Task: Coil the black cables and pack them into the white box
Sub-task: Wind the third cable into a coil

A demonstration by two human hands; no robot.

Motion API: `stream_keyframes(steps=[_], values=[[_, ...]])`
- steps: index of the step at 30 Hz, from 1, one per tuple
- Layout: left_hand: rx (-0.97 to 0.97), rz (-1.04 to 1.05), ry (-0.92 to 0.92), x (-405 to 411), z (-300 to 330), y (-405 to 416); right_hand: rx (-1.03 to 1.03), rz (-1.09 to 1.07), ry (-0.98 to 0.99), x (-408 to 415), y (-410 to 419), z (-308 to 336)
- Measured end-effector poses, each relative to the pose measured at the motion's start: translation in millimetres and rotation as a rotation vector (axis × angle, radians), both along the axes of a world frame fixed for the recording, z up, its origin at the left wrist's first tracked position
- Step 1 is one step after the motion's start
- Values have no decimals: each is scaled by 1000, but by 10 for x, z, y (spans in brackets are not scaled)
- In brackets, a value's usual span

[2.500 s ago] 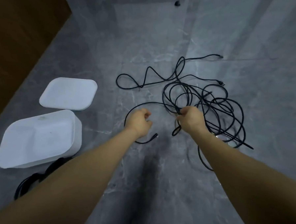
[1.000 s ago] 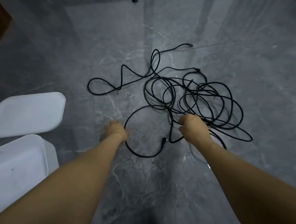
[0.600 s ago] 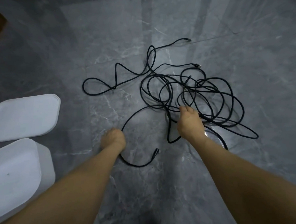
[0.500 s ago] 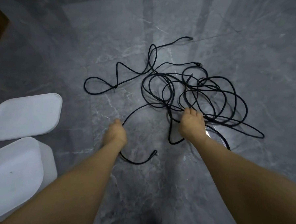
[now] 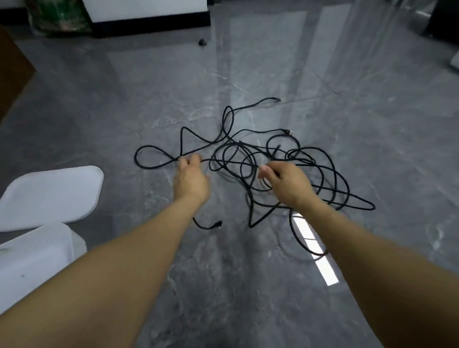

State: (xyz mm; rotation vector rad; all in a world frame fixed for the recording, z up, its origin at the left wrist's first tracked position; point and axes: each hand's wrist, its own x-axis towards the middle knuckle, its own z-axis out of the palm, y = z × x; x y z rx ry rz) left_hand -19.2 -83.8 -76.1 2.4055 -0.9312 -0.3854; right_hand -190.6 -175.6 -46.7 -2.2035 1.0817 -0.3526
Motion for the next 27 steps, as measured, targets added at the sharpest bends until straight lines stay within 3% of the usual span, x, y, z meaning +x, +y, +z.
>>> stream_keyframes(steps=[3, 6, 11, 16, 19, 22, 24, 26, 27], values=[[-83, -242, -55, -202, 257, -171, 23, 115, -98, -68, 39, 259], [-154, -490, 34, -359, 424, -315, 71, 79, -315, -87, 78, 426], [-168, -374, 180, -295, 545, -267, 280, -421, -726, -171, -103, 557], [-187, -271, 195, -96, 622, -148, 512, -942, -919, -377, -257, 454], [-238, -183, 179, -63, 666, -145, 569, -1136, -966, -457, -290, 390], [-403, -74, 271, -118, 729, -188, 476, -1094, -792, -467, -262, 400], [-504, -83, 346, -181, 771, -219, 313, -892, -465, -444, -217, 455], [-539, -152, 372, -280, 813, -240, 32, -690, -28, -386, -109, 561], [-541, -192, 360, -333, 834, -250, -134, -597, 82, -330, -49, 619]])
